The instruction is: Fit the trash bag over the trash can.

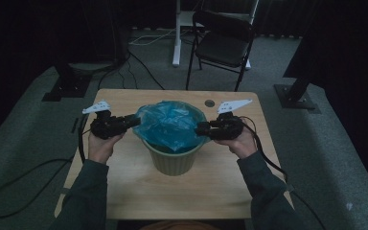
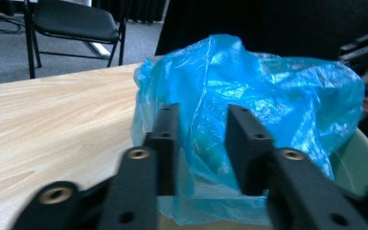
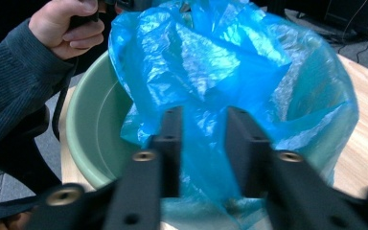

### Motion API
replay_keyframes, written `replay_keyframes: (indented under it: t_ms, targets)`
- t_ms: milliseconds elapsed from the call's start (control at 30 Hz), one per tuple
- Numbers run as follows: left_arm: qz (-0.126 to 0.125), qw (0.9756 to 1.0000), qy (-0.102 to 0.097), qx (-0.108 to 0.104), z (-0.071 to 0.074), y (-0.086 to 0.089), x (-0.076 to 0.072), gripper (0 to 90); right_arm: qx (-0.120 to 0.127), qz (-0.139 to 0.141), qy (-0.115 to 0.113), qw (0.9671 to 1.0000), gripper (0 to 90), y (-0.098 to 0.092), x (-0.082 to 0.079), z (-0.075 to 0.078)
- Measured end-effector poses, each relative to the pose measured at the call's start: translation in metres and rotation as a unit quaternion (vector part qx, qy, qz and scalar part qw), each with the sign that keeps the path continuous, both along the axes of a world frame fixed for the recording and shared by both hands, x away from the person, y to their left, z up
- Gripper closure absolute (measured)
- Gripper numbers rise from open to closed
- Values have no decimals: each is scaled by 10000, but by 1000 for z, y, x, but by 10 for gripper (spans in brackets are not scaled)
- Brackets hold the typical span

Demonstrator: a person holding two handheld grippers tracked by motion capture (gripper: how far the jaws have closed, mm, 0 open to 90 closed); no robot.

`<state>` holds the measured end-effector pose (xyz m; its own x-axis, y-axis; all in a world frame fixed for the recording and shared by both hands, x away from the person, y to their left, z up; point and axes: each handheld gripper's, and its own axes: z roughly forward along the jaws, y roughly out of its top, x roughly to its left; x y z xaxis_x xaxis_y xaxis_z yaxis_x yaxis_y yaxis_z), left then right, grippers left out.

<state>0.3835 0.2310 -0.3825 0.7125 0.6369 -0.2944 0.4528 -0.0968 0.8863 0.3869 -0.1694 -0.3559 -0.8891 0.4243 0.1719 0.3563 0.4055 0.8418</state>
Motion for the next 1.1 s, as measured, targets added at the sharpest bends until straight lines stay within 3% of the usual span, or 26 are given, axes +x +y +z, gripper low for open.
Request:
replay_keyframes:
  t_ms: [33, 167, 667, 1100]
  targets:
    - [-49, 10000, 6, 49, 0, -1, -2, 788, -33, 35, 23, 10000, 807, 1, -1, -1]
    - [-90, 9999, -18, 139, 0, -4, -6, 859, -141, 113, -11, 9998, 891, 1, -6, -2]
    - [-194, 9994, -103, 262, -3, -6, -34, 888, -158, 168, -111, 9997, 900, -9, -28, -3]
    - [-312, 9993, 97, 190, -27, -2, -54, 885, -323, 402, -79, 9986, 900, -13, -48, -18]
